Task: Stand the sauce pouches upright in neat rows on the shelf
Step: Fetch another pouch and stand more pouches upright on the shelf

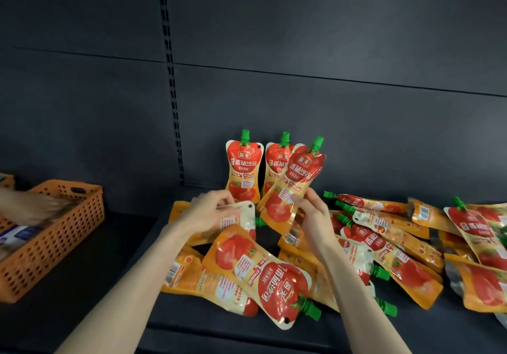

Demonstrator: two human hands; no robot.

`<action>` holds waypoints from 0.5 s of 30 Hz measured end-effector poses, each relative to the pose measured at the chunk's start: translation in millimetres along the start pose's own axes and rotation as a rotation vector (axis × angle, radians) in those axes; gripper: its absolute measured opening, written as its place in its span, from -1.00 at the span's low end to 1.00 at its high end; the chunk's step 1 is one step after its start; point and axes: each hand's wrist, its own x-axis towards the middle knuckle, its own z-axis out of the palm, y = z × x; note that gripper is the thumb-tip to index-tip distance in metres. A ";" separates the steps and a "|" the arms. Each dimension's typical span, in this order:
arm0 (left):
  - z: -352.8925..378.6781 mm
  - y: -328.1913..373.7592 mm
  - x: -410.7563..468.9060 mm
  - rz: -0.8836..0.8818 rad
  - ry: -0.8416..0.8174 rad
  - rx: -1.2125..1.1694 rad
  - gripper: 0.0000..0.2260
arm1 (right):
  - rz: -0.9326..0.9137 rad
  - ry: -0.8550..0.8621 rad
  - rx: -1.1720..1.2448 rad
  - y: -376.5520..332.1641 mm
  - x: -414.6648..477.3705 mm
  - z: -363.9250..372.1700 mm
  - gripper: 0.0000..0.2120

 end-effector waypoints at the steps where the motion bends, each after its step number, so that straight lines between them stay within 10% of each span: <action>1: -3.7 -0.9 -1.6 0.019 0.050 -0.026 -0.85 | -0.016 0.003 0.043 -5.1 1.4 0.4 -0.76; 15: -16.5 40.6 -14.4 0.205 0.436 -0.683 -0.73 | -0.090 -0.058 0.023 -14.0 13.7 34.3 -0.69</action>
